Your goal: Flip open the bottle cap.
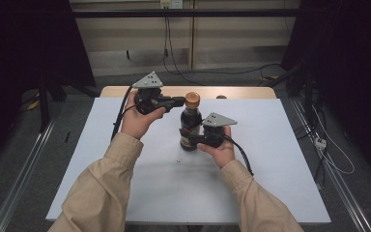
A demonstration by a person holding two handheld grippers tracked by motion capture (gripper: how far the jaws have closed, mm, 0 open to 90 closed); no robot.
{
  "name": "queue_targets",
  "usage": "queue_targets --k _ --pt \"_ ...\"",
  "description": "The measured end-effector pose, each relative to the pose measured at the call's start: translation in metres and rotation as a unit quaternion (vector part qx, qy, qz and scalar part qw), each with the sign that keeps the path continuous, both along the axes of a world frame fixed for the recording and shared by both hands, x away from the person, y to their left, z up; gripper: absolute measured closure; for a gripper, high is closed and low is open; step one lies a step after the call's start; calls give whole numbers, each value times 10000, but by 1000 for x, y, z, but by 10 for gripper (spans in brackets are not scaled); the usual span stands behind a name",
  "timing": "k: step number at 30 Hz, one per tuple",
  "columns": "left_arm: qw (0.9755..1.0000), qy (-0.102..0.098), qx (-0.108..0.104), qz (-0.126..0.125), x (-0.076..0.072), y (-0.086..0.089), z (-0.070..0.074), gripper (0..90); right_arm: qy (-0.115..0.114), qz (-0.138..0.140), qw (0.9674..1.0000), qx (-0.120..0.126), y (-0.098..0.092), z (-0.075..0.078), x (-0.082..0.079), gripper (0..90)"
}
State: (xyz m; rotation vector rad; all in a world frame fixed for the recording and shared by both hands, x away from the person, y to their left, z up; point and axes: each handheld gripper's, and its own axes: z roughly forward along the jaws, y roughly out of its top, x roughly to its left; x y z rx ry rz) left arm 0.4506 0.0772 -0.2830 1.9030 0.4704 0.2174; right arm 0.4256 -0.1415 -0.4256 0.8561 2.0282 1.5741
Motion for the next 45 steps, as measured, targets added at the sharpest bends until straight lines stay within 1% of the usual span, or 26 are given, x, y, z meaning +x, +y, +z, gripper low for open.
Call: queue_targets --k 3,4,6,7,9,10,11,13,15,16,19,25,26,27,28,29,30,31,32,34,35,36,37,40,44,45 --pt "10000 43 -21 -5 1 -1 0 900 8 -9 10000 29 -1 0 0 311" --pt "10000 34 10 -23 2 -2 1 900 10 -32 10000 67 -1 -1 0 311" --pt "10000 44 -3 -39 2 -2 1 900 7 -44 10000 72 -1 -1 0 311" --pt "10000 8 48 -28 2 -3 2 900 6 -37 10000 66 -1 -1 0 311" --pt "10000 -2 45 -17 2 -3 2 900 18 -61 10000 59 0 -1 0 311" --pt "9999 -79 76 17 1 -4 2 900 11 -63 10000 60 0 -1 0 311" --pt "9999 -93 89 36 0 -5 2 900 6 -55 10000 83 -1 -2 0 311" --pt "10000 -25 39 13 2 -6 2 900 1 -54 9999 87 -2 -2 1 311" --pt "10000 -45 36 8 2 -7 2 900 11 -61 9999 94 -2 -2 1 311" --pt "10000 -17 37 -30 2 -6 2 900 19 -64 9999 80 -2 -1 0 311" --pt "10000 -14 82 -5 2 -5 3 900 14 -57 10000 54 -2 -1 0 311" --pt "10000 -12 79 52 1 -5 3 900 0 -54 10000 42 0 -2 1 311" --pt "9953 -13 -963 83 0 2 14 900 -11 -32 10000 49 0 -2 1 311" --pt "9953 -13 -963 83 0 2 14 900 -11 -32 10000 49 0 -2 1 311" --pt "9974 -290 -650 108 -4 -6 34 900 -176 44 9997 -160 7 -1 -1 310" --pt "9974 -290 -650 108 -4 -6 34 900 -176 44 9997 -160 7 -1 -1 310" --pt "9985 -440 -306 122 -7 -14 48 900 -309 86 9987 -398 17 2 -3 310" --pt "9985 -440 -306 122 -7 -14 48 900 -309 86 9987 -398 17 2 -3 310" --pt "9987 -421 -261 156 -7 -10 53 900 -281 85 9986 -441 19 3 -3 309" --pt "9988 -398 -192 205 -7 -4 52 900 -111 36 9996 -253 12 1 0 309" --pt "9990 -355 -165 217 -7 -1 51 900 -58 25 9998 -196 9 1 1 309" --pt "9990 -355 -165 217 -7 -1 51 900 -58 25 9998 -196 9 1 1 309" --pt "9993 -275 -81 241 -6 2 47 900 24 23 10000 -70 3 -1 2 309" --pt "9994 -243 -17 247 -5 6 43 900 0 49 9999 -134 5 0 1 309" --pt "9995 -178 44 255 -5 9 36 900 17 34 10000 -67 4 -1 2 308" --pt "9995 -178 44 255 -5 9 36 900 6 28 10000 -89 4 0 2 308"
